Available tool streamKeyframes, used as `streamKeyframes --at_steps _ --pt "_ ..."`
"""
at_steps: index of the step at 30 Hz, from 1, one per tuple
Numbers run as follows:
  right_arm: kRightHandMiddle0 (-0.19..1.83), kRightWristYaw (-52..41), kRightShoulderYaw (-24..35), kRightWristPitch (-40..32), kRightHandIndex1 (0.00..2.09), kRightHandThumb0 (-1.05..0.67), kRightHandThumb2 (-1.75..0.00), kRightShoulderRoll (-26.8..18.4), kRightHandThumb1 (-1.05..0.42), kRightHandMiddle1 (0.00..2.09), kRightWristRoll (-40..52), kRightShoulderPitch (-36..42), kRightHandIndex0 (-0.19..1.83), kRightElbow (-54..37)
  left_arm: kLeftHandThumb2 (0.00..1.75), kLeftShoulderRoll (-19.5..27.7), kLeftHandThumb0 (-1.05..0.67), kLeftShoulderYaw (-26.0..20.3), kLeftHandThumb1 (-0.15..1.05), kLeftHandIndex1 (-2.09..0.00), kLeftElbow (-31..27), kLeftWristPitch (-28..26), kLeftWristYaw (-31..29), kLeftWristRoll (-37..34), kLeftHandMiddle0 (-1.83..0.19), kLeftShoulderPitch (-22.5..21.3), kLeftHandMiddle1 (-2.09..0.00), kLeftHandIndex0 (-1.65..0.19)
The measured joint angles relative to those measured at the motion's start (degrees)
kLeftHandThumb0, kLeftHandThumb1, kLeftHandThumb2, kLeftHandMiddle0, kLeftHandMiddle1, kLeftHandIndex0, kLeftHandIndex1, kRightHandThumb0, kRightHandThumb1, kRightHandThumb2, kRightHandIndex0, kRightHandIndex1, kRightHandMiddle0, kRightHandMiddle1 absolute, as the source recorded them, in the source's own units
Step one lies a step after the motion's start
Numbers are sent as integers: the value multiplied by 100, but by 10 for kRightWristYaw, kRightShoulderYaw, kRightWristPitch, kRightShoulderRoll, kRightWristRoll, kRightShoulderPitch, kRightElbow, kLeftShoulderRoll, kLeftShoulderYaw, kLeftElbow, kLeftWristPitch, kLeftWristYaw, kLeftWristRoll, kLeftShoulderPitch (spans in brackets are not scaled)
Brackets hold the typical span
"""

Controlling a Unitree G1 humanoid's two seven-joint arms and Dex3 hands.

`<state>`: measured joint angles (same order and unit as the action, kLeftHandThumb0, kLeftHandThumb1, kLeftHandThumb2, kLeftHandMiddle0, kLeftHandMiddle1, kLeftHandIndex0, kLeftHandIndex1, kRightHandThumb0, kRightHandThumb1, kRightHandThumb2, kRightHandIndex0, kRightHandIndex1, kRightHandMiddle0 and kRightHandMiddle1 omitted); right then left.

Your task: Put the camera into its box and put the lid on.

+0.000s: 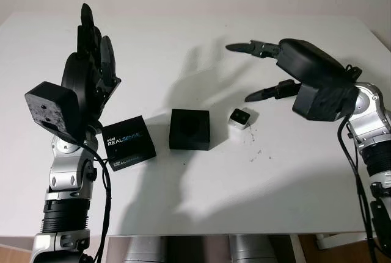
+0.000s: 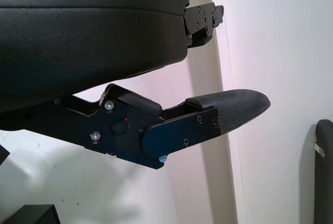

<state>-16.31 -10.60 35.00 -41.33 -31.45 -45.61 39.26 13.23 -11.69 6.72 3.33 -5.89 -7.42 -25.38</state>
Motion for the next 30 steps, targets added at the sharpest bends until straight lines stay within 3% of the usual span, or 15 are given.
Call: streamKeyframes --at_steps 7,22,30 --pt "45 41 -40 29 9 -24 -6 -31 -81 8 -73 -3 39 1 71 0 -75 0 105 0 -4 -2 -2 -1 19 0 0 19" --pt "52 59 -81 45 6 -35 -6 -42 -84 9 -116 -11 38 16 70 0 -76 0 105 0 -2 -1 -1 -3 19 0 0 19" --pt "49 82 -102 64 1 -47 -6 -42 -87 8 -127 -24 25 37 69 0 -76 -1 105 0 -2 -1 -3 -7 19 0 0 19"
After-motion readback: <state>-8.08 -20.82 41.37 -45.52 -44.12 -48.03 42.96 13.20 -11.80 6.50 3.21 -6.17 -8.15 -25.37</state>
